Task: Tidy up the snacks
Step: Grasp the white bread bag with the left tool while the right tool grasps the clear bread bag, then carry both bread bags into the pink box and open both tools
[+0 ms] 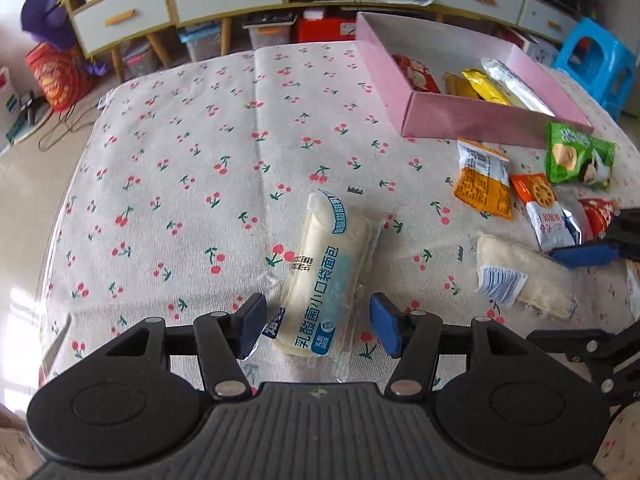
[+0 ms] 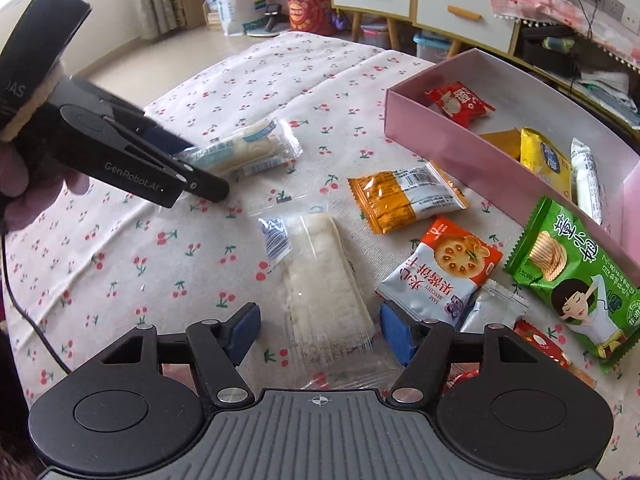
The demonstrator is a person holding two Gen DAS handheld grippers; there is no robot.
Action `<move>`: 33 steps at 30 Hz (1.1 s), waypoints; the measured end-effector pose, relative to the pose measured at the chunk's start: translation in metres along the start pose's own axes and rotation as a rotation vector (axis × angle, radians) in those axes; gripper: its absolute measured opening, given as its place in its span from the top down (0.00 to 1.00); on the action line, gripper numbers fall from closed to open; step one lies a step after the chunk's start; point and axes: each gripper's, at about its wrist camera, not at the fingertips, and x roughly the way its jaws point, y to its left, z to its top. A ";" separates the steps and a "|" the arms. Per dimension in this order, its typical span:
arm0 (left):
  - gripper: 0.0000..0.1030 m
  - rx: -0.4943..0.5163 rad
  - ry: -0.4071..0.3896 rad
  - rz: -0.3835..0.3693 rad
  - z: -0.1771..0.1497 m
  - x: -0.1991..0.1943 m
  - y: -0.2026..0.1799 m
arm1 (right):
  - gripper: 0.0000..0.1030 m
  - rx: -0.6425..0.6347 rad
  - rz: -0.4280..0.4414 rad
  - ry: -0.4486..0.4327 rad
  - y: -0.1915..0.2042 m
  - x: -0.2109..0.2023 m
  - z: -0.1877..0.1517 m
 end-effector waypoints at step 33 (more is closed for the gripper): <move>0.71 -0.232 -0.028 -0.122 0.019 -0.009 -0.005 | 0.65 0.359 0.073 0.007 -0.025 -0.023 0.023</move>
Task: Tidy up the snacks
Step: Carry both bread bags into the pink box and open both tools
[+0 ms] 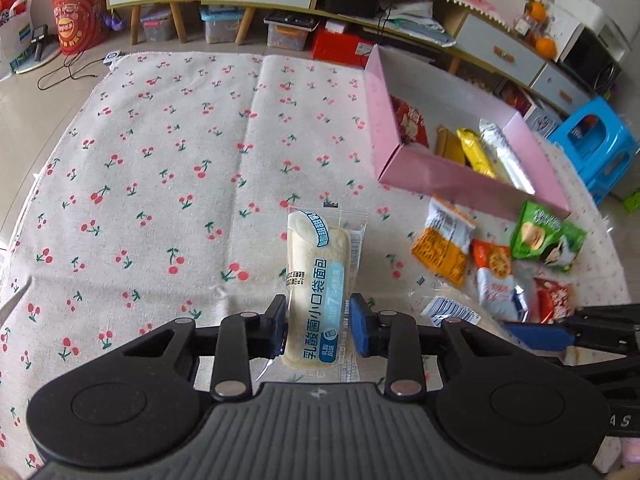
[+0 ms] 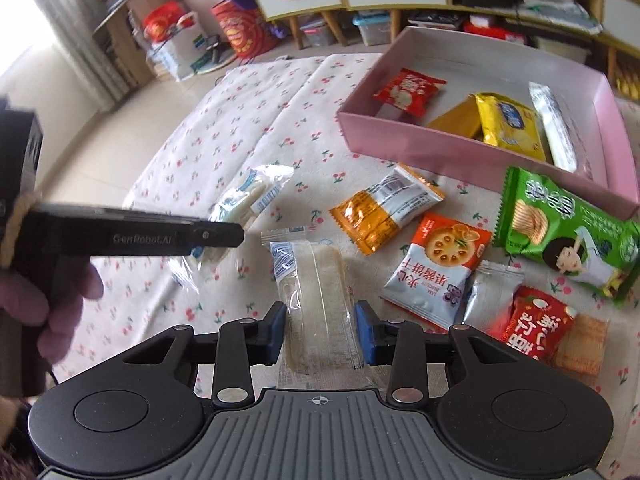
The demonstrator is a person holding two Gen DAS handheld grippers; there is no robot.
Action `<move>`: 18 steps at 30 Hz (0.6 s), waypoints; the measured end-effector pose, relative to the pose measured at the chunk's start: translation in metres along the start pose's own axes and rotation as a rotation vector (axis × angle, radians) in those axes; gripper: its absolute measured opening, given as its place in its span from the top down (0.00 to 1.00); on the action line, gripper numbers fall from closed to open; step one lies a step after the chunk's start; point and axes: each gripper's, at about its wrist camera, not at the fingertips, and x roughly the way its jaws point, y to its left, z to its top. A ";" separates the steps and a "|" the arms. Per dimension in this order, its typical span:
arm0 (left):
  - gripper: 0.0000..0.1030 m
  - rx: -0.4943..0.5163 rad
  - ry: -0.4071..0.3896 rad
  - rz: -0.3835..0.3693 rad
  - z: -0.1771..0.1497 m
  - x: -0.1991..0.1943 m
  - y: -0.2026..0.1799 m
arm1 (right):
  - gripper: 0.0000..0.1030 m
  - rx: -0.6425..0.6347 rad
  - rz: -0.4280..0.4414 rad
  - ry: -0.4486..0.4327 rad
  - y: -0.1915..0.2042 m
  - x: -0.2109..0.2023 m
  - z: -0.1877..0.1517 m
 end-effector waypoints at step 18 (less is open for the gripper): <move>0.71 -0.076 -0.111 -0.069 0.040 -0.010 -0.029 | 0.65 0.278 0.074 -0.225 -0.067 -0.053 0.041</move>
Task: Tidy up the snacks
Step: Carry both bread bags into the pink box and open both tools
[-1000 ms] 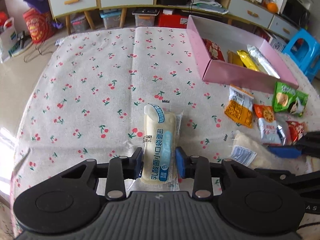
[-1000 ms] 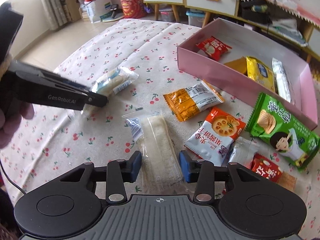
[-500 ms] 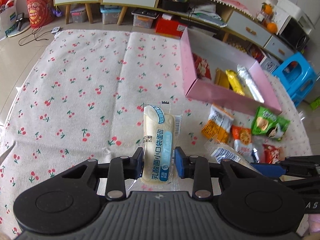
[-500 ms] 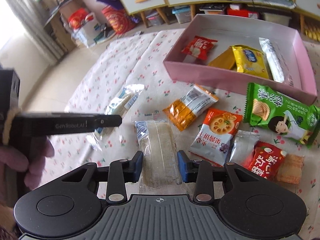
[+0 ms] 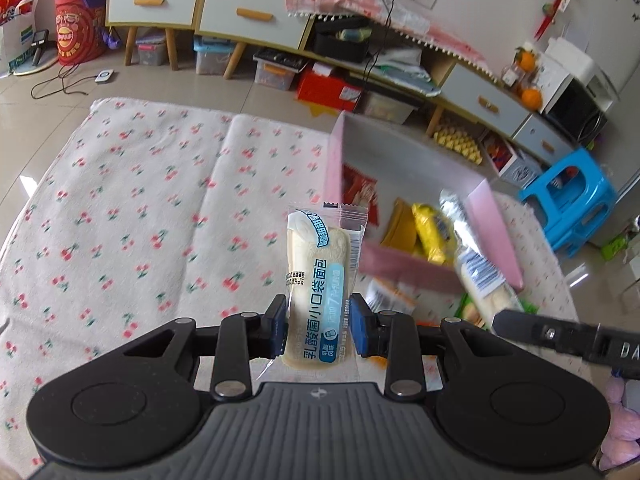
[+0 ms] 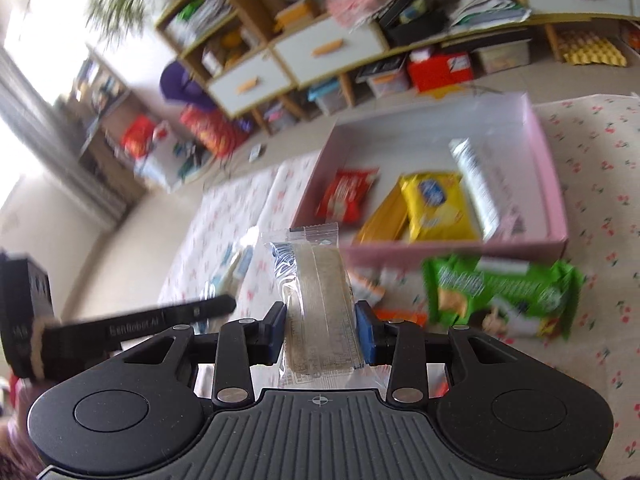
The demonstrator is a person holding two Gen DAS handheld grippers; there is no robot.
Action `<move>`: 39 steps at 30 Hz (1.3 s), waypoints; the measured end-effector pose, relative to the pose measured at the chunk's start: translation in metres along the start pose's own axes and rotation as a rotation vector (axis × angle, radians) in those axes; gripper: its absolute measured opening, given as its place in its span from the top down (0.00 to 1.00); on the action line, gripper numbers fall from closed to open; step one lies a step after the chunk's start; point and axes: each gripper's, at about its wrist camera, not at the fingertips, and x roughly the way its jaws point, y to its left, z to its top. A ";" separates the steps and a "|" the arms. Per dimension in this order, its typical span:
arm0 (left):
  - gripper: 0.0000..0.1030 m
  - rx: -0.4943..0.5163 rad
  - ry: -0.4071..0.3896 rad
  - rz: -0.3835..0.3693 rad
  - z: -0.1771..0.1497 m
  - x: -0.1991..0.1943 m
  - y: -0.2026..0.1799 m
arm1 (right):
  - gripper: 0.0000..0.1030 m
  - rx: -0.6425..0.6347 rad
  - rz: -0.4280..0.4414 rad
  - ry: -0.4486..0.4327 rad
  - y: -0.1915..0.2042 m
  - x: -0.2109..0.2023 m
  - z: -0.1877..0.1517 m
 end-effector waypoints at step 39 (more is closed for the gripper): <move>0.71 0.040 -0.097 -0.017 0.052 0.101 -0.059 | 0.65 0.178 -0.202 -0.150 -0.091 0.061 0.088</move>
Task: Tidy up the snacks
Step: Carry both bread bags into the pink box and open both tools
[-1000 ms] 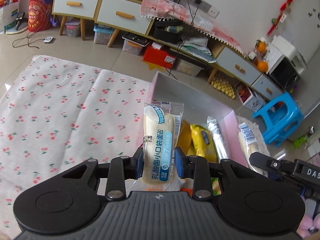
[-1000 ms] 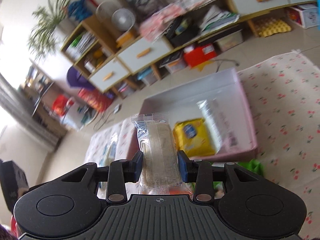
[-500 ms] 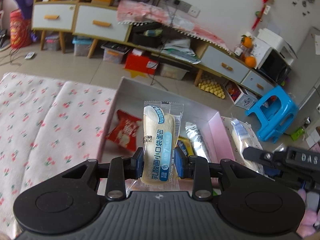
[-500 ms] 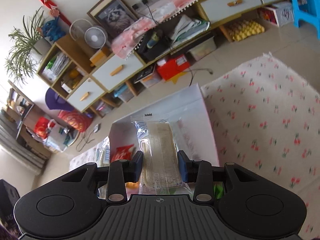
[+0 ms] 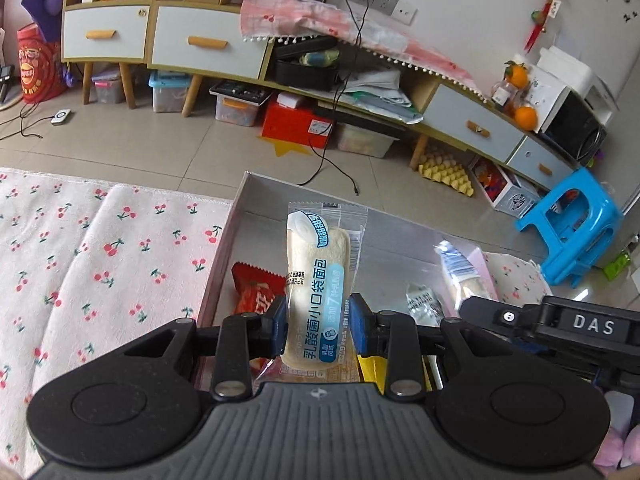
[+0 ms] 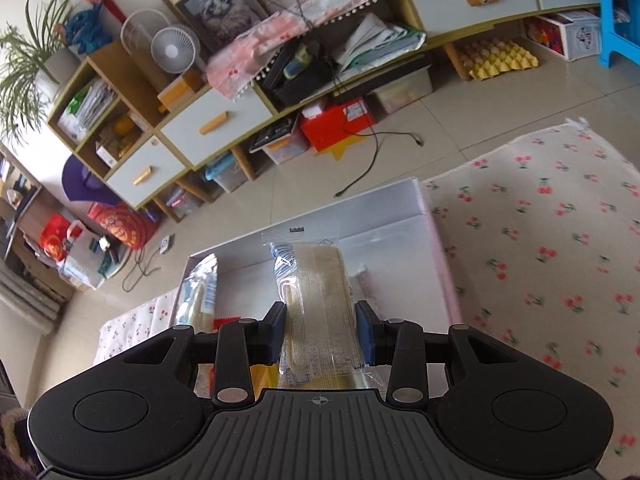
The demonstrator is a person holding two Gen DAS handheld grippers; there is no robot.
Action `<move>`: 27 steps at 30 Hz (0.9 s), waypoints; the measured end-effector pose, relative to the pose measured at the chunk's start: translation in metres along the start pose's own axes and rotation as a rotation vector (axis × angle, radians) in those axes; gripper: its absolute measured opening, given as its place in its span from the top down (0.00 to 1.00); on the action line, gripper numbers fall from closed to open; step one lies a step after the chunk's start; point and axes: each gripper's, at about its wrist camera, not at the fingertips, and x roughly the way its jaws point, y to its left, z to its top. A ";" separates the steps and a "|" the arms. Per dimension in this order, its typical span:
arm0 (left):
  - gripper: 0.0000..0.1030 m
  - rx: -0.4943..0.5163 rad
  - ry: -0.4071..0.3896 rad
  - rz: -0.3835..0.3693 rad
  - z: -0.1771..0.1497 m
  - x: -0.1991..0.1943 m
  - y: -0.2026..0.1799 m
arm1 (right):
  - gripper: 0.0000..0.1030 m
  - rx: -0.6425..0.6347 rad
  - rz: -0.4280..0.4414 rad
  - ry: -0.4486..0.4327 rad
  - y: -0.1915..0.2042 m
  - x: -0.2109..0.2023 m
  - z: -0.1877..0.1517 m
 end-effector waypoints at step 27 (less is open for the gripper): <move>0.31 0.011 0.018 -0.061 -0.001 -0.021 -0.007 | 0.38 -0.025 0.002 -0.020 0.008 -0.011 0.001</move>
